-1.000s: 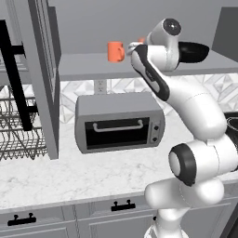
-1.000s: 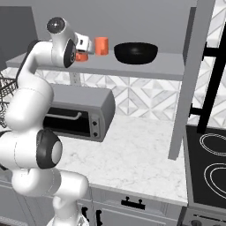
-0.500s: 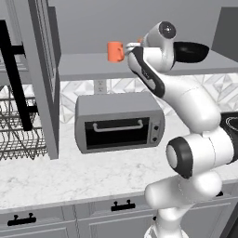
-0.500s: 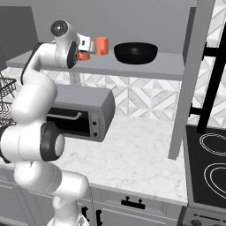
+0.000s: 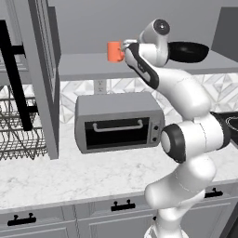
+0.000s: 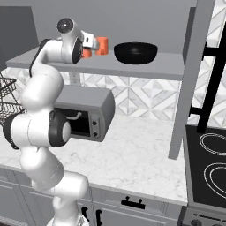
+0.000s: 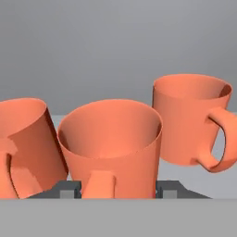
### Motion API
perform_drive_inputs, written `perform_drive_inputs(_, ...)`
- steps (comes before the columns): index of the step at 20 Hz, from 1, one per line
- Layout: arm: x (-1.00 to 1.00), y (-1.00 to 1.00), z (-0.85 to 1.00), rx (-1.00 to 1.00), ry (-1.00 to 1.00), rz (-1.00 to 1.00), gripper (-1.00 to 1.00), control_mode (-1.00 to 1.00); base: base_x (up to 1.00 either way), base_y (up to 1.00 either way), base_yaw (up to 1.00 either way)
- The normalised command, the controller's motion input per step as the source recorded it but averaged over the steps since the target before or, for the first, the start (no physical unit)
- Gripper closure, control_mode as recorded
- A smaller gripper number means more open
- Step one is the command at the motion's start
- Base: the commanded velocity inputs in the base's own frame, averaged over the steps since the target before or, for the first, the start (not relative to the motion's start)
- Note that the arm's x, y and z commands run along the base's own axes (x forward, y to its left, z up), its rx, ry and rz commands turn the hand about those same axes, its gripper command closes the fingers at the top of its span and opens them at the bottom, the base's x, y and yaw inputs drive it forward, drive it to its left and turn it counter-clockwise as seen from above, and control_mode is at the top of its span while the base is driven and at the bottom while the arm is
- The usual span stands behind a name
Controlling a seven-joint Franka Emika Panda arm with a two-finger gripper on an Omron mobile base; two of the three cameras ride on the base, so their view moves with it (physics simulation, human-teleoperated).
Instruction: Gather all objects into one cabinet and sort the glasses and bowls to opposite sides.
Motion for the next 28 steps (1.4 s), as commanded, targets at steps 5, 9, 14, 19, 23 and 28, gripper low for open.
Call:
perform_drive_inputs(5, -0.19, 0.00, 0.00, 0.00, 0.00, 0.00, -1.00, -1.00, 0.00, 0.00, 0.00)
perform_drive_inputs(9, -0.99, 0.00, 0.00, 0.00, 0.00, 0.00, -1.00, -1.00, 0.00, 0.00, 0.00)
perform_drive_inputs(14, -1.00, 0.00, -0.01, 0.00, -0.02, 0.00, -1.00, -1.00, 0.00, 0.00, 0.00)
perform_drive_inputs(19, -1.00, 0.00, -0.04, 0.00, -0.25, 0.00, -1.00, -1.00, 0.00, 0.00, 0.00)
perform_drive_inputs(23, -1.00, 0.00, 0.00, 0.00, -0.27, 0.00, -1.00, -1.00, 0.00, 0.00, 0.00)
perform_drive_inputs(28, -1.00, -0.10, -0.10, 0.00, -0.06, 0.00, -1.00, -1.00, 0.00, 0.00, 0.00)
